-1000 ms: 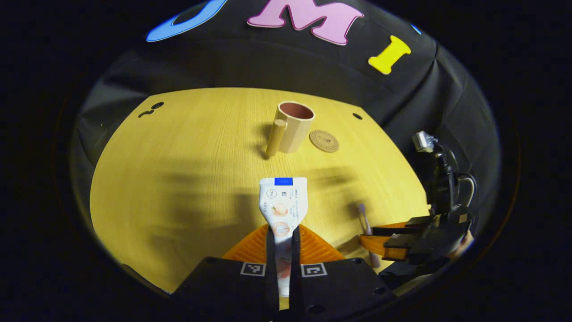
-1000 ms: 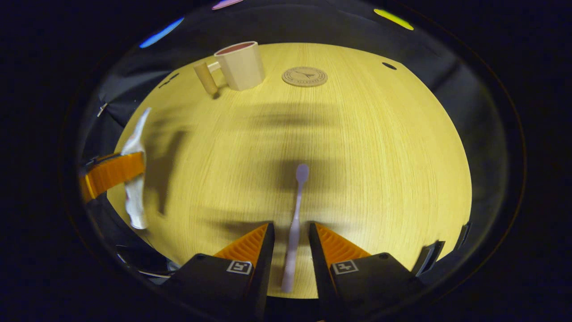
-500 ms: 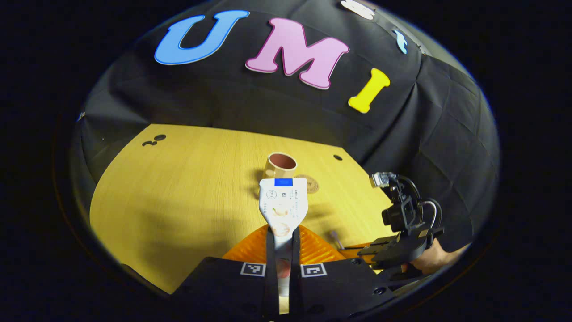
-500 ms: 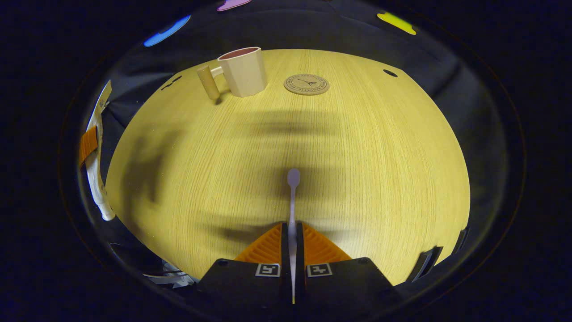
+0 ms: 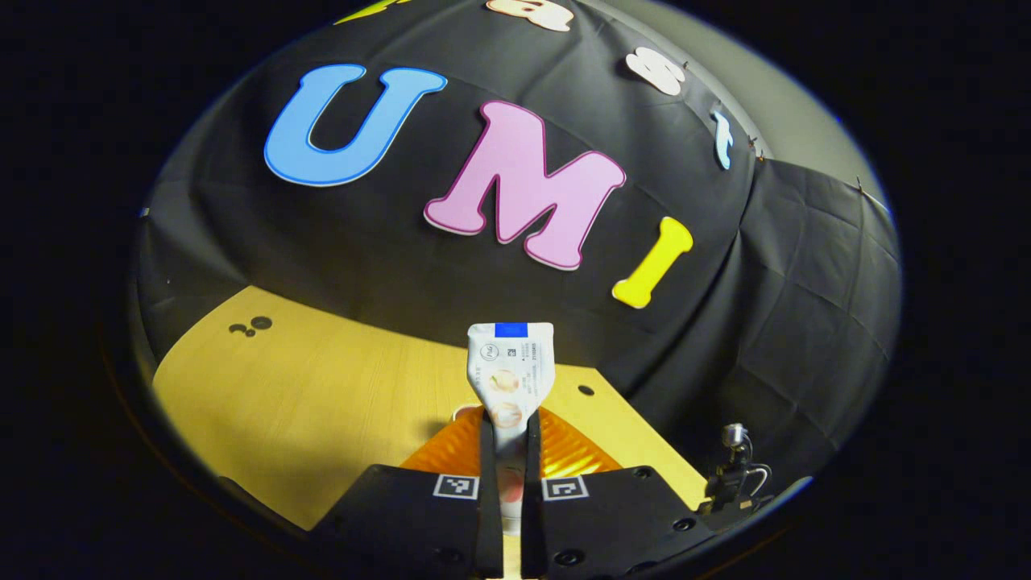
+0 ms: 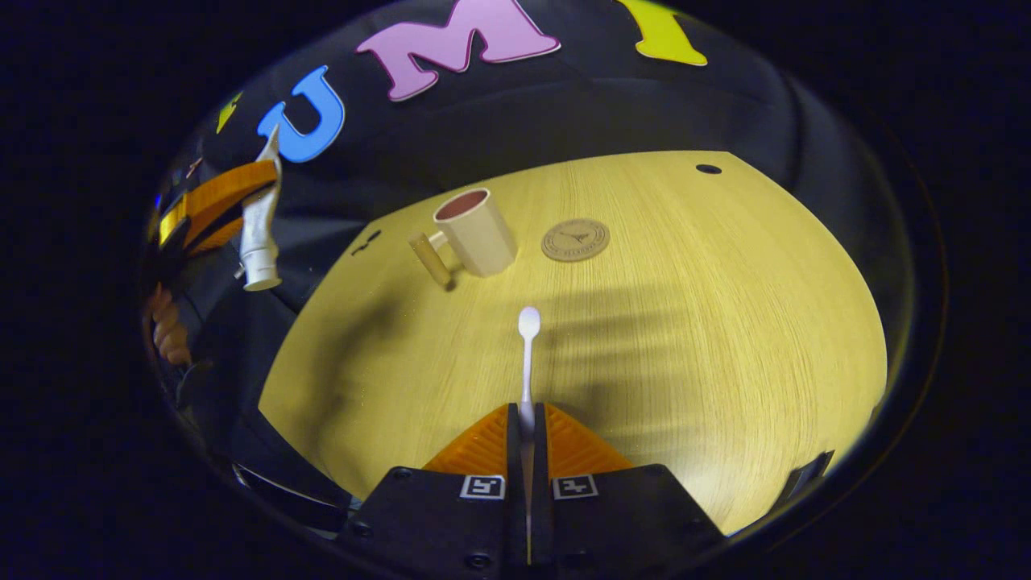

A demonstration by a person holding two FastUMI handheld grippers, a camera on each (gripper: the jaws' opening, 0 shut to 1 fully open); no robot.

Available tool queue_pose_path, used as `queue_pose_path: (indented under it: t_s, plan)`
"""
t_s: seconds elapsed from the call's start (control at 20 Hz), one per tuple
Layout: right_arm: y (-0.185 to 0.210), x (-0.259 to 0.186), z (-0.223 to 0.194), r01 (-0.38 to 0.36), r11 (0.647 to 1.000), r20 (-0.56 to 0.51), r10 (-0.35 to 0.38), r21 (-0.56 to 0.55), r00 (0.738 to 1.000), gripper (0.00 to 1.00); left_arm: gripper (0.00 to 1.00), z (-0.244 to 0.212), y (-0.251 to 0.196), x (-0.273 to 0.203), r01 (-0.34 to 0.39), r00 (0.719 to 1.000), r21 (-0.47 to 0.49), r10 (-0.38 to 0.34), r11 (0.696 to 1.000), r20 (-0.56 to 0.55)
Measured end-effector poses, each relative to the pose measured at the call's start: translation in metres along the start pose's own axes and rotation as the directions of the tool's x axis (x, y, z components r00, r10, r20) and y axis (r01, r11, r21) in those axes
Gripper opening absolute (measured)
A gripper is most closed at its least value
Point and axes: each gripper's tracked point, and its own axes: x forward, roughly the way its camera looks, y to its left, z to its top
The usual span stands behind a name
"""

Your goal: Put the toothbrush and toothpaste on the desktop into the cup, then pick up the cup and place it on the coaster on the desktop.

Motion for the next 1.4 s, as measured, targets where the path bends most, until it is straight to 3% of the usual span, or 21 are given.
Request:
queue_pose_path:
  t_s: [0.3,0.75,1.0,1.4]
  plan:
    - [-0.005,-0.029,0.044,-0.074,0.996,0.078,0.070,0.041,0.994,0.07,0.14,0.025,-0.007,0.077,0.007,0.998,0.044,-0.010,0.999,0.065]
    - [-0.038,-0.044,0.069,-0.085,0.992,0.101,0.076,0.088,0.992,0.07,0.14,0.005,0.016,0.164,-0.059,0.995,0.075,0.053,0.995,0.082]
    - [-0.052,-0.045,0.076,-0.074,0.992,0.112,0.062,0.105,0.992,0.07,0.14,-0.026,0.041,0.186,-0.104,0.994,0.103,0.102,0.989,0.028]
    - [-0.058,-0.041,0.086,-0.070,0.989,0.147,0.050,0.130,0.988,0.07,0.20,-0.068,0.048,0.195,-0.106,0.991,0.174,0.118,0.979,-0.062]
